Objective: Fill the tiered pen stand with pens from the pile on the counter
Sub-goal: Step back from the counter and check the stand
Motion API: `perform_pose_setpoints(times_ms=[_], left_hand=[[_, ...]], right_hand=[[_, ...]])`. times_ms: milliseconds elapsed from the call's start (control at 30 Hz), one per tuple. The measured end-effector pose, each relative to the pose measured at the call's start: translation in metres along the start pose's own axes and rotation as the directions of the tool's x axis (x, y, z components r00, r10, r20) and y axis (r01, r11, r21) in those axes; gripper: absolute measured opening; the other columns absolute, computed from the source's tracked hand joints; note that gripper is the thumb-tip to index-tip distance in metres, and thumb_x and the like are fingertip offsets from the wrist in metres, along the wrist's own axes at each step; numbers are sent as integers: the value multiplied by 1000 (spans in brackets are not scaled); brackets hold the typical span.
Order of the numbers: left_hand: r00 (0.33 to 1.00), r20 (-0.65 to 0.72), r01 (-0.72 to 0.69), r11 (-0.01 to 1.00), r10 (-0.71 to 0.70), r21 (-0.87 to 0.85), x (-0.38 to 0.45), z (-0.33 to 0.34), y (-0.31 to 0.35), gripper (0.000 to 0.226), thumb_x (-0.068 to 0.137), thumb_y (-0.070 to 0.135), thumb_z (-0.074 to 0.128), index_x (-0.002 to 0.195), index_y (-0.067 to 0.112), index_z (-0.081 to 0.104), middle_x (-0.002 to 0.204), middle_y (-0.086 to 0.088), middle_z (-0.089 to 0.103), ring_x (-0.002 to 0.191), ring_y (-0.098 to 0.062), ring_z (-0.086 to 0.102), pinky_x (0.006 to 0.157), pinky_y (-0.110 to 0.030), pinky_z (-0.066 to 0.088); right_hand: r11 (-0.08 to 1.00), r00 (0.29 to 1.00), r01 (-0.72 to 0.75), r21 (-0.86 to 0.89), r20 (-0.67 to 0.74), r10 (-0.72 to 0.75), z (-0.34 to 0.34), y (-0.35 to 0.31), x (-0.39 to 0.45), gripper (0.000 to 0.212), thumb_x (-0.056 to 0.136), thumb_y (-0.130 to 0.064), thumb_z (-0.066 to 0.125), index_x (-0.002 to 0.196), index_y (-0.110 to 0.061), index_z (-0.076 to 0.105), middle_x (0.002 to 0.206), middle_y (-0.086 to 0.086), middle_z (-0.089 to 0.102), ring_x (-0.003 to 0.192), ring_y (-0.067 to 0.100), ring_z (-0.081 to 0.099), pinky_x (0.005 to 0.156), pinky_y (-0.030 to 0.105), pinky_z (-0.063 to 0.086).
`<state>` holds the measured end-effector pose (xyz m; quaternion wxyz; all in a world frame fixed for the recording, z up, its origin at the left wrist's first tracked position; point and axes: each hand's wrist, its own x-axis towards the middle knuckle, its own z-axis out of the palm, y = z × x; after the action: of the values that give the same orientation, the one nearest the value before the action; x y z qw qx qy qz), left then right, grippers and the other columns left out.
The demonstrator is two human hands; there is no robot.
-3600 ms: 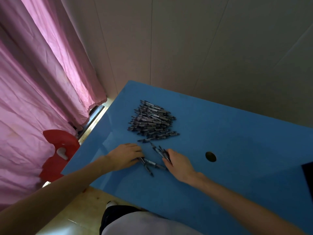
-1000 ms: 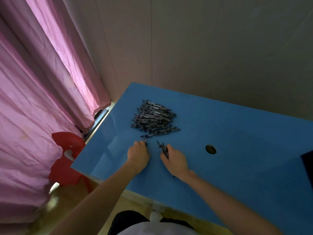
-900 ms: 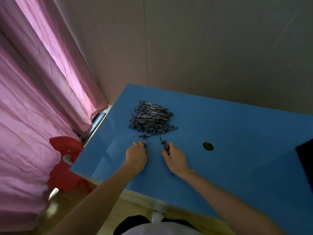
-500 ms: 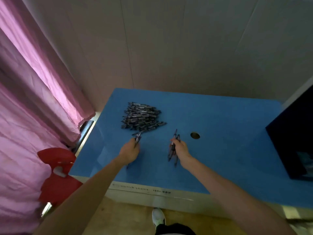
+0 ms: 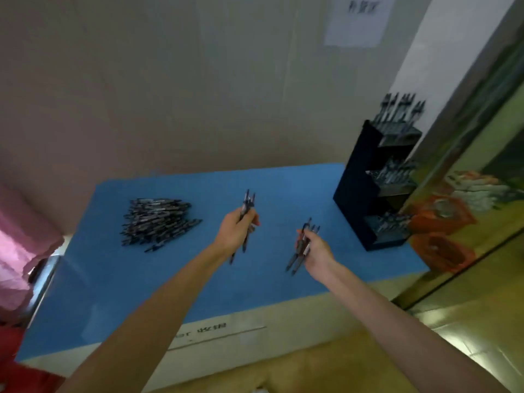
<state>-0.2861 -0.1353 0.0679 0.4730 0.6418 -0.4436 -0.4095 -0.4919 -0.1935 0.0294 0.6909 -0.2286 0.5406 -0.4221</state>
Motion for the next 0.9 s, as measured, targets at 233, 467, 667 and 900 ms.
perform_pose_setpoints(times_ms=[233, 467, 667, 900], left_hand=[[995, 26, -94, 995, 95, -42, 11, 100, 82, 31, 105, 37, 54, 104, 13, 74, 70, 9, 45, 65, -8, 45, 57, -21, 37], [989, -41, -149, 979, 145, -137, 28, 213, 146, 10, 94, 29, 73, 91, 20, 71, 56, 7, 31, 50, -12, 28, 44, -25, 28], [954, -242, -212, 968, 176, -132, 52, 310, 216, 17, 90, 27, 78, 85, 14, 68, 52, 7, 44, 43, -8, 34, 47, -27, 35], [871, -397, -297, 954, 291, 47, 82, 352, 293, 27, 85, 26, 81, 99, 7, 69, 63, 7, 56, 48, -2, 48, 57, -23, 43]], right_hand=[[987, 985, 153, -46, -75, -156, -94, -100, -5, 30, 106, -29, 52, 106, -9, 74, 70, 0, 56, 59, 14, 48, 57, 30, 40], [917, 929, 361, -168, -21, -370, -193, -203, 4, 25, 100, -25, 65, 109, -3, 72, 71, -4, 67, 53, 9, 43, 44, 20, 33], [875, 892, 448, -185, 159, -423, -271, -303, 20, 17, 96, -23, 69, 100, -7, 73, 103, 18, 76, 55, 10, 40, 50, 22, 31], [808, 809, 573, -141, 255, -530, -302, -404, 42, 23, 100, -21, 62, 119, -9, 56, 95, 6, 78, 49, 10, 39, 47, 20, 33]])
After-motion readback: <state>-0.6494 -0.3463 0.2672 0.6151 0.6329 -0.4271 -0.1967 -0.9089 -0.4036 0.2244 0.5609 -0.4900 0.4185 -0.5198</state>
